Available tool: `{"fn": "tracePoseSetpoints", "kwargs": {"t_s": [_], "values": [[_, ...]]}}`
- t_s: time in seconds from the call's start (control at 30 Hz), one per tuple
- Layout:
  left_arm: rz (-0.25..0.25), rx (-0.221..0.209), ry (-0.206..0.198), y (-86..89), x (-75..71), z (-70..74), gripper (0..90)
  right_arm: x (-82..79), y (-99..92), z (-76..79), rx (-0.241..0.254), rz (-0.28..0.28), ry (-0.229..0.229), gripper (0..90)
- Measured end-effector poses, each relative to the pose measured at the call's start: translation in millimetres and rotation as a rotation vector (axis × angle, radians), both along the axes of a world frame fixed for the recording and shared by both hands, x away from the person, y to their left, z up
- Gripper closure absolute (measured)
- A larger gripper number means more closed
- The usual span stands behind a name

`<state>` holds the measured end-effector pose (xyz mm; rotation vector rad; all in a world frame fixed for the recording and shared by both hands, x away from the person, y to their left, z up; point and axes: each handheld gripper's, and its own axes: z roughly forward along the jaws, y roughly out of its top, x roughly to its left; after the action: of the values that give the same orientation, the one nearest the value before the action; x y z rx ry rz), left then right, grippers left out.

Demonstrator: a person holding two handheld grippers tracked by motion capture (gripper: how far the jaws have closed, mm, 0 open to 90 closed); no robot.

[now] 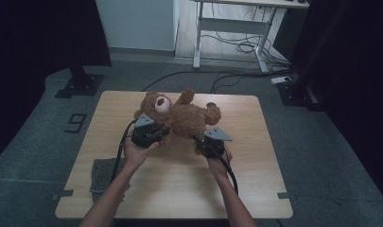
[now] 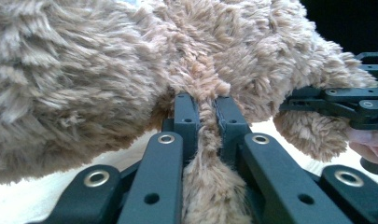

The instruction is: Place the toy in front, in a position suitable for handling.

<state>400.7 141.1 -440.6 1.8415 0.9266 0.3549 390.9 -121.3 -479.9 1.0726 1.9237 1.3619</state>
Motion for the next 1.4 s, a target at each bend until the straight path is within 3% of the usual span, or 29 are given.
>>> {"fn": "tracePoseSetpoints", "kwargs": {"t_s": [0.5, 0.63, 0.87, 1.17, 1.4], "values": [[-0.047, -0.024, -0.019, -20.3, -41.6, -14.0, 81.4, -17.6, -30.5, 1.6, -0.099, 0.087, -0.009, 72.2], [-0.061, -0.030, -0.006, -25.9, -48.9, -21.3, 81.2, -21.3, -40.1, -0.9, -0.122, 0.106, -0.004, 72.0], [-0.075, -0.034, 0.014, -31.5, -54.4, -31.1, 81.1, -30.2, -47.4, -6.6, -0.150, 0.107, 0.002, 71.9], [-0.086, -0.037, 0.021, -34.2, -57.2, -33.3, 81.1, -34.3, -51.6, -7.3, -0.156, 0.106, 0.007, 71.7], [-0.087, -0.034, 0.047, -38.0, -59.0, -45.5, 80.7, -37.1, -54.3, -16.2, -0.153, 0.105, 0.032, 71.0]]}}
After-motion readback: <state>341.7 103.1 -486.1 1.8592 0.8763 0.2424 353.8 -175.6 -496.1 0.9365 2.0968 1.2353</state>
